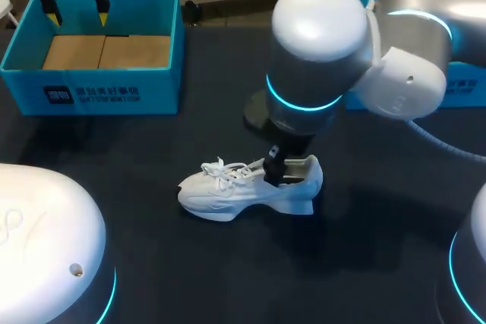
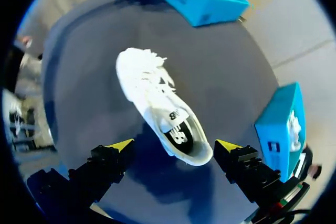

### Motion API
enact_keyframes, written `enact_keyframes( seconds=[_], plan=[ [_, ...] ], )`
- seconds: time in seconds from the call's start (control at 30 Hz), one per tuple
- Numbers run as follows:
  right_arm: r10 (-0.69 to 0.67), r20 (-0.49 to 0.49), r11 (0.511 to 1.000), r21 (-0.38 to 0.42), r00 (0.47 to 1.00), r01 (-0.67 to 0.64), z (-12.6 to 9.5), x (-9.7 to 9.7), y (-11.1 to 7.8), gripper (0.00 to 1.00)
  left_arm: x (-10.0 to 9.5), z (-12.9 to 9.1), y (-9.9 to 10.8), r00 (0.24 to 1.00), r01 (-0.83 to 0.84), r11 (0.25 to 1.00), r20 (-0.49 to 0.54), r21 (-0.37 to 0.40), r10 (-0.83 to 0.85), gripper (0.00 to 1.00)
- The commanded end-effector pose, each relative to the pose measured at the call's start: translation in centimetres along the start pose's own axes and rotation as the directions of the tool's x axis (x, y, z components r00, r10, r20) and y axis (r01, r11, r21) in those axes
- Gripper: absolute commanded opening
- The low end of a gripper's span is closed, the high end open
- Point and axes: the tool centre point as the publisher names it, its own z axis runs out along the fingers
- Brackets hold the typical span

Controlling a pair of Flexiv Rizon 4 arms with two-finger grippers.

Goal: Take the shoe out of the shoebox, open the shoe tongue, remove and reinsert the insole, then place the shoe into the shoebox

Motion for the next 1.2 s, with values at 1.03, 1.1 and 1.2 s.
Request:
enact_keyframes(
  seconds=[1.03,1.1,1.2],
  plan=[
    [-0.195,-0.03,0.977,-0.095,0.98,0.191,-0.4,-2.7,-2.1,1.0,0.0,0.0,0.0,1.0,0.0,1.0,0.001,0.0,0.0,1.0],
    [-0.207,-0.045,0.97,-0.143,0.977,0.199,-0.4,-2.9,-2.2,1.0,0.0,0.0,0.0,1.0,0.0,1.0,0.001,0.0,0.0,1.0],
    [-0.26,-0.057,0.947,-0.212,0.964,0.243,-0.2,-3.6,-2.9,1.0,0.0,0.0,0.0,1.0,0.0,1.0,0.001,0.0,0.0,1.0]
  ],
)
